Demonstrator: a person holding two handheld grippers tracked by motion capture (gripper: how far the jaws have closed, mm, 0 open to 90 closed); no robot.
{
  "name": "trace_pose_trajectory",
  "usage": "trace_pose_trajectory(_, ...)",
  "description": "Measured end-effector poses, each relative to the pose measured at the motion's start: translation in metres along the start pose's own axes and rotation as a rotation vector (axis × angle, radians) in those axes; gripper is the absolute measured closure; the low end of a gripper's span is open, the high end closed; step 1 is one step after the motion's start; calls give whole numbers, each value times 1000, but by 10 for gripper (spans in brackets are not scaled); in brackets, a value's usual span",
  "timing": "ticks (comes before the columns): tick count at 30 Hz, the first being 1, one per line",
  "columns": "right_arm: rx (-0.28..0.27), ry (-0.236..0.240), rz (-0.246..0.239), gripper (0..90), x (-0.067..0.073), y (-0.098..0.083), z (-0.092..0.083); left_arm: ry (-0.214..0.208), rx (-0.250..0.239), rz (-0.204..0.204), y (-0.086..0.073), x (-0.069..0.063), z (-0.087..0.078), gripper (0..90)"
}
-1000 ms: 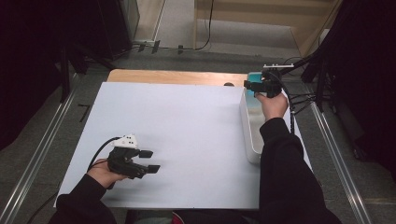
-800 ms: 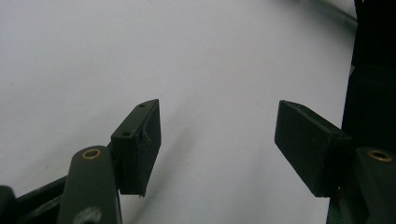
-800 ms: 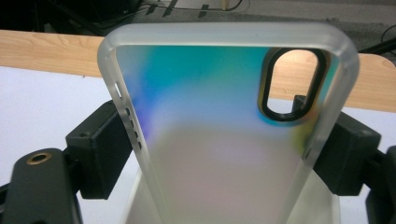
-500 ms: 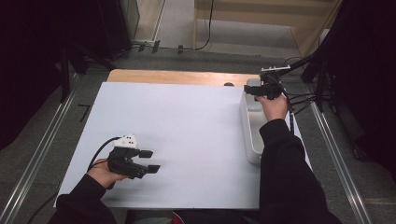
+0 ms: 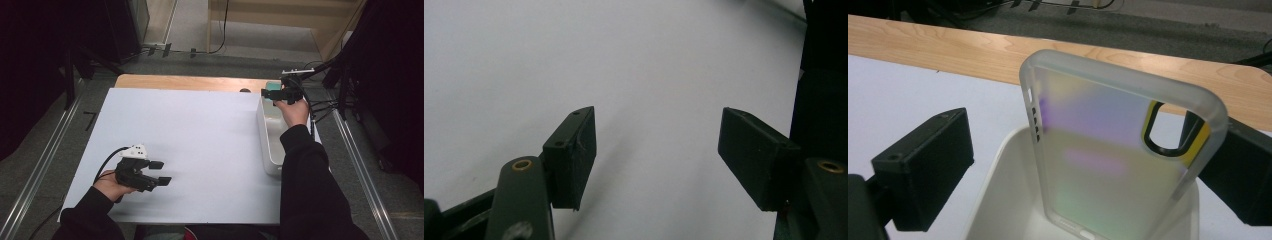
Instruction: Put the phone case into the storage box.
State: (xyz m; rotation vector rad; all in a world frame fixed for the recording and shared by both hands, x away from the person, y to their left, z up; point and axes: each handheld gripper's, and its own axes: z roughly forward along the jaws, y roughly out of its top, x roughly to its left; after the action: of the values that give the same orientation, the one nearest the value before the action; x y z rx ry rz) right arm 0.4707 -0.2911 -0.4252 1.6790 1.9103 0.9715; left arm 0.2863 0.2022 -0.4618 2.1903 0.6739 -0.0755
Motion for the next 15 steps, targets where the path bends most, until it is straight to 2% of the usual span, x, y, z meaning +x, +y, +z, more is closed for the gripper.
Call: trace_pose_trajectory(15,-22,-24,-7,1,-5,17,-11,1,3,2,1,0,1,312)
